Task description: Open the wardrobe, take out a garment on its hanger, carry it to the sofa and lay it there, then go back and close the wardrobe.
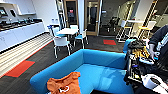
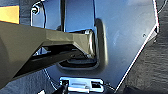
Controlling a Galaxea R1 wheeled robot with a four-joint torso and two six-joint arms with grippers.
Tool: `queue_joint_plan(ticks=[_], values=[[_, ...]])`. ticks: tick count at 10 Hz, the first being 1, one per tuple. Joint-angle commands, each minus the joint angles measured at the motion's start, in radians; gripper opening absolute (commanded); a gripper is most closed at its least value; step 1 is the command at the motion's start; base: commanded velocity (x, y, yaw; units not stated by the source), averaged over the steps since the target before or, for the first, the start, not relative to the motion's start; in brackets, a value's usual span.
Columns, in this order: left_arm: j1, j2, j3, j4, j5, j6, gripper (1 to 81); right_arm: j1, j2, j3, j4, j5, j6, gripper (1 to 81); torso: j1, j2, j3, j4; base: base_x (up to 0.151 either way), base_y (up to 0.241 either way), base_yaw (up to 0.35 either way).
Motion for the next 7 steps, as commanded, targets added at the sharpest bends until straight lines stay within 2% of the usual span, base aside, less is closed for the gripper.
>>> queue_joint_plan(ticks=[1, 7], values=[[-0.026, -0.016, 0.014, 0.017, 0.016, 0.001, 81.1, 0.012, 0.005, 0.008, -0.008, -0.062, 0.0, 81.1, 0.001, 0.0, 0.0, 0.0, -0.08, 0.0, 0.0], [-0.026, -0.017, 0.014, 0.017, 0.017, 0.001, 81.1, 0.014, 0.008, 0.008, -0.008, -0.065, 0.0, 81.1, 0.001, 0.0, 0.0, 0.0, -0.08, 0.0, 0.0]])
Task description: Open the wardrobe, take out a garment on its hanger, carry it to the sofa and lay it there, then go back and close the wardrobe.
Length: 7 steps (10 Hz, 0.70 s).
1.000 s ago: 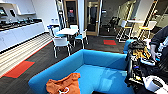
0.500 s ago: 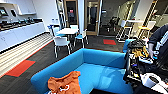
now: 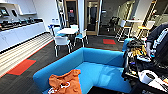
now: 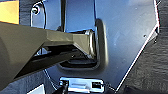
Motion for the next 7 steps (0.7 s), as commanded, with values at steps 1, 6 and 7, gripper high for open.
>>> queue_joint_plan(ticks=[1, 6, 7], values=[[-0.029, -0.017, 0.014, 0.017, 0.018, 0.001, 81.1, 0.013, 0.007, 0.008, -0.01, -0.064, 0.0, 81.1, 0.001, 0.0, 0.0, 0.0, -0.077, 0.0, 0.0], [-0.028, -0.014, 0.016, 0.018, 0.016, 0.001, 81.1, 0.01, 0.007, 0.004, -0.01, -0.064, 0.0, 81.1, 0.001, -0.001, 0.0, 0.0, -0.014, 0.0, 0.0], [-0.027, -0.011, 0.014, 0.017, 0.02, 0.001, 81.1, 0.01, 0.007, 0.003, -0.008, -0.062, 0.0, 81.1, 0.001, -0.001, 0.0, 0.0, 0.0, 0.0, 0.0]])
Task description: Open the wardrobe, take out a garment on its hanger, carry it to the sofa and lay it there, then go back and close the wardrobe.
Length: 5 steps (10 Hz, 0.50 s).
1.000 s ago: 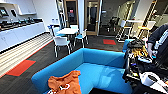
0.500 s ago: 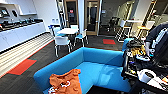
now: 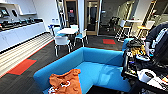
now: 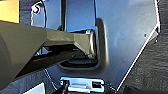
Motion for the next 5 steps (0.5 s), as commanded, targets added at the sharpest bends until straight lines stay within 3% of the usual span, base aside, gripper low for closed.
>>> queue_joint_plan(ticks=[1, 5], values=[[-0.03, -0.007, -0.001, 0.011, 0.023, -0.001, 81.1, 0.011, 0.005, 0.003, -0.008, -0.063, 0.0, 81.1, 0.0, 0.0, 0.0, 0.0, 0.0, 0.0, 0.0], [-0.024, 0.002, -0.03, 0.012, 0.016, -0.001, 81.1, 0.008, 0.01, 0.003, -0.009, -0.063, -0.001, 81.1, 0.0, 0.0, 0.0, 0.0, 0.0, 0.0, 0.0]])
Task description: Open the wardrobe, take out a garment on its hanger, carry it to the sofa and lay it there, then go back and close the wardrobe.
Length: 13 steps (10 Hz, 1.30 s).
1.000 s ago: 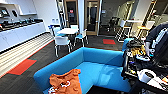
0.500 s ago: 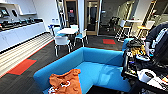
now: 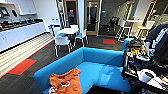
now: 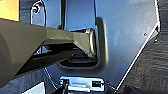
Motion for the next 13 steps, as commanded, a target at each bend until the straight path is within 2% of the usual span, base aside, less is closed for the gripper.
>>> queue_joint_plan(ticks=[1, 6, 13], values=[[-0.025, -0.014, 0.012, 0.014, 0.016, -0.001, 81.1, 0.008, 0.009, 0.003, -0.009, -0.062, 0.0, 81.1, 0.0, 0.0, 0.0, 0.0, 0.0, 0.0, 0.0], [-0.025, -0.016, 0.012, 0.009, 0.015, -0.001, 81.1, 0.008, 0.009, -0.003, -0.008, -0.06, 0.0, 81.1, 0.0, 0.0, 0.0, 0.0, -0.026, 0.0, 0.04], [-0.025, -0.014, 0.003, 0.005, 0.015, -0.001, 81.1, 0.011, 0.009, -0.003, -0.008, -0.062, 0.0, 81.1, 0.0, 0.0, 0.0, 0.0, 0.0, 0.0, 0.247]])
